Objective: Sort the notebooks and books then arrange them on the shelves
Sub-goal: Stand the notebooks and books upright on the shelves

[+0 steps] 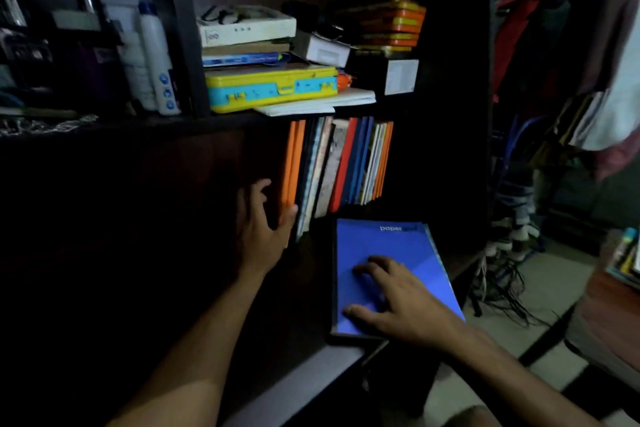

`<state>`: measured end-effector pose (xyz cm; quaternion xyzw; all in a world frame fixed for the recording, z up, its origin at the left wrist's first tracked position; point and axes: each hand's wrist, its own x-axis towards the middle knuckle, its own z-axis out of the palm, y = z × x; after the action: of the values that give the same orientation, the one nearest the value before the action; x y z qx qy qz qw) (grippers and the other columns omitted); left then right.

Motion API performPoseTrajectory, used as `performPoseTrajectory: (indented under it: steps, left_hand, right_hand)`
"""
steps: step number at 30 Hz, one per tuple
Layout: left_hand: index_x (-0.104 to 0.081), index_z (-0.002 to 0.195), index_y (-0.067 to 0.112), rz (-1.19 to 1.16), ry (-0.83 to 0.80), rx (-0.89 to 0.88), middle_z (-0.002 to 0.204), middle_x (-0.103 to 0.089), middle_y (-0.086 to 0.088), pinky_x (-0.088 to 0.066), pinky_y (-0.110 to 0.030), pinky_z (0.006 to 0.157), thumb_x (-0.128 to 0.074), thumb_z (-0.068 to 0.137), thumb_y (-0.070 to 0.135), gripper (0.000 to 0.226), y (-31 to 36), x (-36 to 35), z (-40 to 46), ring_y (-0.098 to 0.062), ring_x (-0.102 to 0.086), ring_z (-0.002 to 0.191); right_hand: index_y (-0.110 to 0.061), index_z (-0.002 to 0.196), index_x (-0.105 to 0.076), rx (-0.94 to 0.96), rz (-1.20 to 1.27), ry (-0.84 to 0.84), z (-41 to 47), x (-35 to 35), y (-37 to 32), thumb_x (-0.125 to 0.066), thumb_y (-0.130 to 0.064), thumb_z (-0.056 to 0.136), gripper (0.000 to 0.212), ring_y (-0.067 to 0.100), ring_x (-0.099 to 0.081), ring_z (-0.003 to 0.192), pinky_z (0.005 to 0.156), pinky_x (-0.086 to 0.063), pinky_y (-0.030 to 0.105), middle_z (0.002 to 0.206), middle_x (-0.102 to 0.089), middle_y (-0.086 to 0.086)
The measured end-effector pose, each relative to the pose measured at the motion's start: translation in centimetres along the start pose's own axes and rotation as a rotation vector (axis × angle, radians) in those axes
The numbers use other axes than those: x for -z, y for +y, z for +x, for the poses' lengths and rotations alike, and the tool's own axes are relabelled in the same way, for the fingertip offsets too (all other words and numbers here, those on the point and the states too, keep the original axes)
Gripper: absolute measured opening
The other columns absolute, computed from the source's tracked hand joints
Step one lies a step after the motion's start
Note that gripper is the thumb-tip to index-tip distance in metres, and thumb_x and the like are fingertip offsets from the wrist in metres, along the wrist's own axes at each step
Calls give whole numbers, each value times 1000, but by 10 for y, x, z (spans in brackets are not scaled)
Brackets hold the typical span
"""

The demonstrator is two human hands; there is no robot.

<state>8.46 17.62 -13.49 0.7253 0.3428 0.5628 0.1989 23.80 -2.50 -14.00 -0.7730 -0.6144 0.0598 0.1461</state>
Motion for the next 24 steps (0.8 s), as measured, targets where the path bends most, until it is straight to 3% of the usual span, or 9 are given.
performPoseTrajectory:
  steps: [1,3,5,7,11,14,17,21,24]
  left_hand:
    - [-56,124,18,-3,-16,-95,100,-58,-1,-51,-37,80,-67,86,43,46,5,-5,-4,-11,-54,87]
    - [-59,112,23,22,-281,-103,80,-61,4,-52,-37,71,-66,87,50,37,18,-17,-16,-5,-54,69]
    - [-58,116,31,177,-644,7,95,-68,6,-54,-37,80,-65,77,73,58,26,-28,-29,-11,-63,84]
    - [-49,134,40,347,-768,21,122,-65,6,-52,-39,92,-62,60,87,89,24,-34,-34,-17,-63,108]
    - [-34,150,46,-35,-737,99,125,-62,-5,-56,-35,86,-84,59,63,104,17,-36,-32,-17,-63,91]
    - [-28,156,37,-454,-629,250,125,-59,-5,-56,-32,86,-89,59,37,115,29,-32,-34,-18,-64,94]
    - [-43,151,20,-813,-797,422,132,-65,-7,-55,-31,93,-84,70,15,91,42,-16,-33,-20,-64,111]
    - [-30,157,29,-918,-1195,316,145,-55,5,-45,-32,107,-58,89,-15,85,49,-5,-38,-16,-48,136]
    - [-39,154,27,-975,-1205,346,142,-58,-4,-42,-43,112,-56,90,-13,77,50,-5,-35,-25,-51,135]
  right_hand:
    - [-31,146,-41,6,-5,-16,-5,0,3,-18,-104,59,116,20,-36,139,118,-24,34,152,-34,-2]
    - [-35,148,-35,-35,-73,-35,-12,4,6,-12,-106,51,123,16,-31,143,120,-19,40,154,-30,-6]
    - [-35,149,-32,-159,-157,19,-18,11,13,-13,-97,53,115,16,-32,143,118,-23,43,154,-32,-7]
    - [-30,148,-34,-259,-179,38,-22,15,21,-9,-89,54,114,18,-36,141,116,-28,41,152,-36,-4]
    - [-22,152,-28,-297,-172,-35,-23,11,17,-16,-85,72,103,20,-20,150,121,-13,42,160,-23,4]
    - [-22,153,-29,-308,-159,-15,-17,7,7,-5,-85,59,115,21,-23,149,121,-8,46,158,-28,6]
    - [-23,149,-38,-316,221,106,-11,18,-7,-30,-96,67,110,24,-39,141,113,-28,38,144,-48,4]
    - [-30,148,-35,-325,624,190,7,34,-32,-53,-95,60,111,27,-57,124,104,-47,40,130,-63,6]
    - [-32,133,-41,-298,688,298,20,47,-35,-70,-58,77,68,22,-68,103,91,-56,43,113,-69,0]
